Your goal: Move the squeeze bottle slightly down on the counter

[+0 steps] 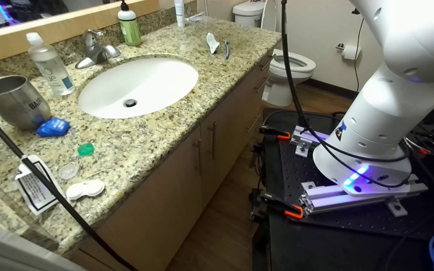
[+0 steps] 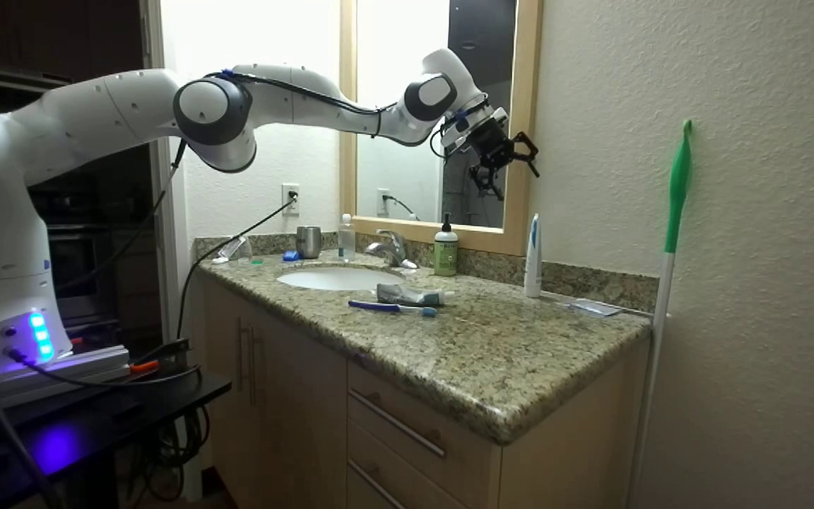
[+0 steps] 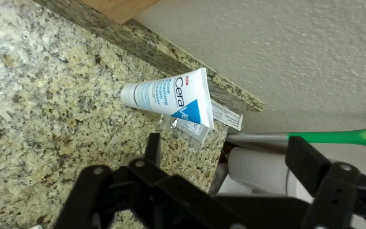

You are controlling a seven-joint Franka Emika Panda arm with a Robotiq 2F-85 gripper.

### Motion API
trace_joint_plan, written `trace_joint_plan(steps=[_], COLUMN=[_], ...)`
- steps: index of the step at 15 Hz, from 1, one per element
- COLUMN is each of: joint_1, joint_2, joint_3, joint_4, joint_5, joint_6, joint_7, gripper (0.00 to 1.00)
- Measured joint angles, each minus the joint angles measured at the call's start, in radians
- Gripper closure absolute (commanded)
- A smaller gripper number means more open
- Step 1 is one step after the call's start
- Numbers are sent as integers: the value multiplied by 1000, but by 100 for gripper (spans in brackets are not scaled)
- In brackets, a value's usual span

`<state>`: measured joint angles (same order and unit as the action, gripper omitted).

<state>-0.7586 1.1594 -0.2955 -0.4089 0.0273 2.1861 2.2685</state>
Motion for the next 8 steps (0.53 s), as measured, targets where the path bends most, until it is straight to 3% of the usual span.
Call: trace_joint_plan(steps=[5, 8], joint_1=[31, 38], joint_2=[123, 180], joint_3=[-85, -117], joint_4=[40, 39], joint_5=[-192, -236], joint_6=[177, 223], joint_7=[104, 154], gripper=[0, 0])
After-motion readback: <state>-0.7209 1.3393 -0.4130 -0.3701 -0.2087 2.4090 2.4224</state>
